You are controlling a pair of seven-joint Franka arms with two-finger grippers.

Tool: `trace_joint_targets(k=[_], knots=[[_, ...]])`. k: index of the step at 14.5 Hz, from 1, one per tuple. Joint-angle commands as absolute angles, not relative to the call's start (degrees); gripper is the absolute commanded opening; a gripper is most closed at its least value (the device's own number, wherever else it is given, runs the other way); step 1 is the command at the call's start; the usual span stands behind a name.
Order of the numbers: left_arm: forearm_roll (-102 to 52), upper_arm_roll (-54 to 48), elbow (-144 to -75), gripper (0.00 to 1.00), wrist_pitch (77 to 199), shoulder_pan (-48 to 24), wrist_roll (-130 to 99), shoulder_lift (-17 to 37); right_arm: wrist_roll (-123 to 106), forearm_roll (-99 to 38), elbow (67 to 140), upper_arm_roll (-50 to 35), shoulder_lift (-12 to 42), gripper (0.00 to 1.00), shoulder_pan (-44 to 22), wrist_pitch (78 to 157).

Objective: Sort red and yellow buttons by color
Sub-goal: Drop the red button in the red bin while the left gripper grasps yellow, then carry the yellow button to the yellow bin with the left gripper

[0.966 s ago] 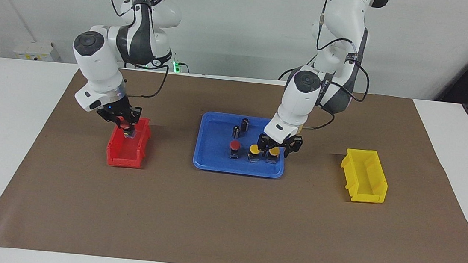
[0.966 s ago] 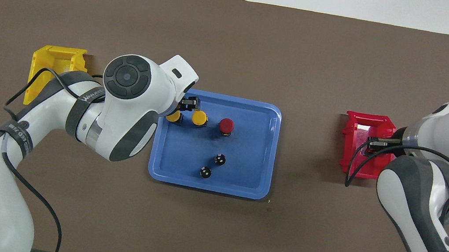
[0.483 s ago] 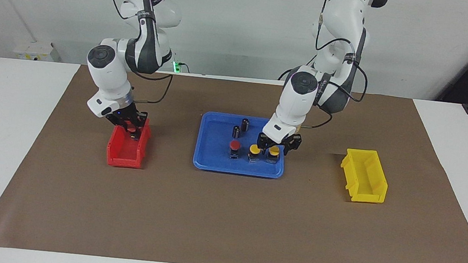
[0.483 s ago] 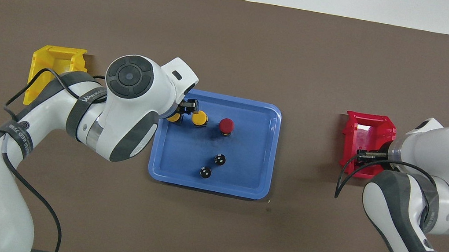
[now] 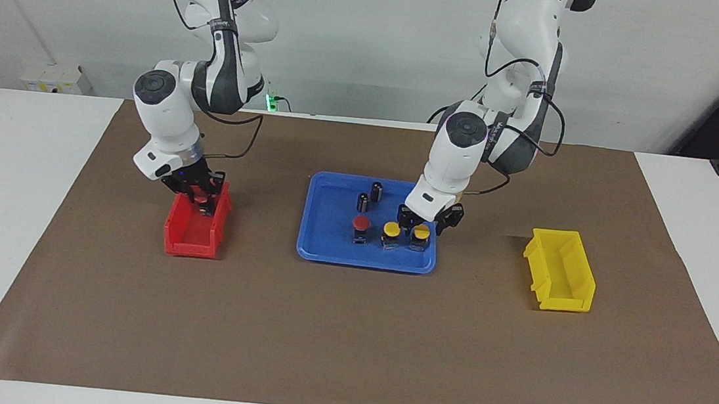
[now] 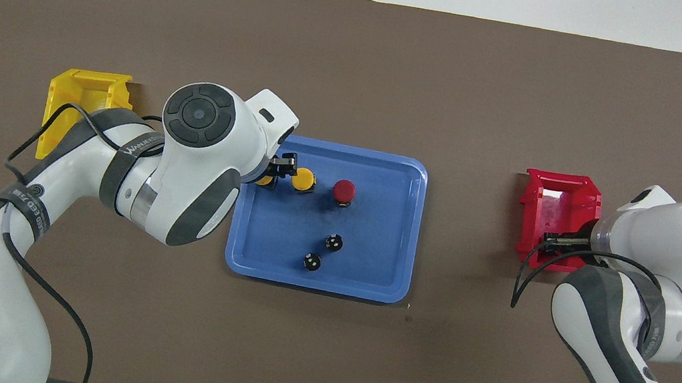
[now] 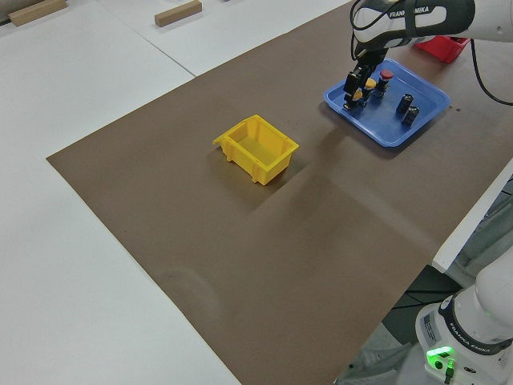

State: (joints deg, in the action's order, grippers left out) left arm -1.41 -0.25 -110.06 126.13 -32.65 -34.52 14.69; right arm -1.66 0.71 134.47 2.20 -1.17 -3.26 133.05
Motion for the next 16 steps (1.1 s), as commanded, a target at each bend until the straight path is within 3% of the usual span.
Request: trace_joint_targets(k=[1, 4, 6, 8, 10, 12, 14, 16], knots=[[-1.6, 0.2, -110.5, 0.05, 125.0, -33.1, -36.2, 13.7, -4.0, 0.1, 134.7, 1.8, -2.5, 0.61, -2.5, 132.1], [-1.6, 0.5, -109.3, 0.01, 124.3, -32.5, -37.1, 13.4, -3.8, 0.1, 125.6, 1.8, 0.0, 0.61, -2.9, 123.0], [-1.7, 0.8, -103.5, 0.01, 116.6, -31.4, -36.6, 12.5, -3.4, 0.1, 117.0, 1.6, 2.0, 0.63, -3.1, 116.1], [-1.8, 0.9, -97.6, 0.01, 106.7, -29.4, -34.2, 10.8, -2.5, 0.0, 108.8, 1.5, 4.0, 0.68, -4.7, 109.7], [0.5, 2.0, -98.2, 0.01, 102.3, -28.0, -29.4, 9.2, 2.0, -0.6, 101.1, 1.3, 6.7, 0.77, -8.4, 106.0], [3.9, 2.8, -98.9, 0.01, 101.9, -22.7, -24.7, 9.1, 8.4, -2.0, 97.2, 1.3, 8.8, 0.79, -13.7, 107.3], [4.0, 2.7, -99.4, 0.01, 104.0, -13.0, -13.2, 9.3, 17.6, -1.4, 95.9, 1.3, 9.7, 0.83, -20.0, 109.9], [4.0, 2.7, -99.6, 0.01, 108.1, -8.0, -7.1, 9.7, 26.1, -0.9, 92.7, 1.3, 13.7, 0.85, -26.5, 112.7]])
